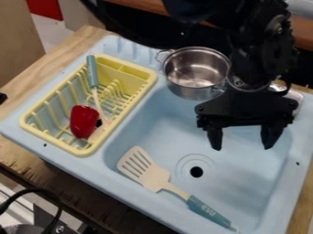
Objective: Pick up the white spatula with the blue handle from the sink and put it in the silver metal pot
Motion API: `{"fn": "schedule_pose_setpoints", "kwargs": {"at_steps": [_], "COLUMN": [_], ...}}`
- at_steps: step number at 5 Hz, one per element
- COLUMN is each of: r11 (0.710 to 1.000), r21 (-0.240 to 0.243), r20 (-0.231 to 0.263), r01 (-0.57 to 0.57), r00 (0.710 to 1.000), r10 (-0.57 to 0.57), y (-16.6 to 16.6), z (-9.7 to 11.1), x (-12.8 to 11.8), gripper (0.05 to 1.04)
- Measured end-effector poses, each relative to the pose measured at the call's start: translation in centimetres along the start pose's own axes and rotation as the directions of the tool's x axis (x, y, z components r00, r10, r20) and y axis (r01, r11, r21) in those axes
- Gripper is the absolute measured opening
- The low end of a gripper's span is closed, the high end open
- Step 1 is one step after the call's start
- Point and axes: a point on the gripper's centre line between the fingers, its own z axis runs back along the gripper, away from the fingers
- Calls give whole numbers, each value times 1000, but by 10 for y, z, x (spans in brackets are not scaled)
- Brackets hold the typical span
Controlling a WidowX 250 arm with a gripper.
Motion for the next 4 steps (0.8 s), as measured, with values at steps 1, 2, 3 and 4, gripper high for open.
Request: {"fn": "schedule_pose_setpoints", "kwargs": {"at_steps": [1,2,3,4], "r11": [999,977,950,906], "r21": [28,123,185,212], "r20": [-20,-18,-15,1], "r01": [-17,-172,-253,-366], "r00": [1000,984,965,927], "r10": [17,175,260,374], "y": [5,16,23,28], "z": [-6,-8,-15,-23], "x": [-4,-10,-14,-14], "gripper": [999,999,999,999]}}
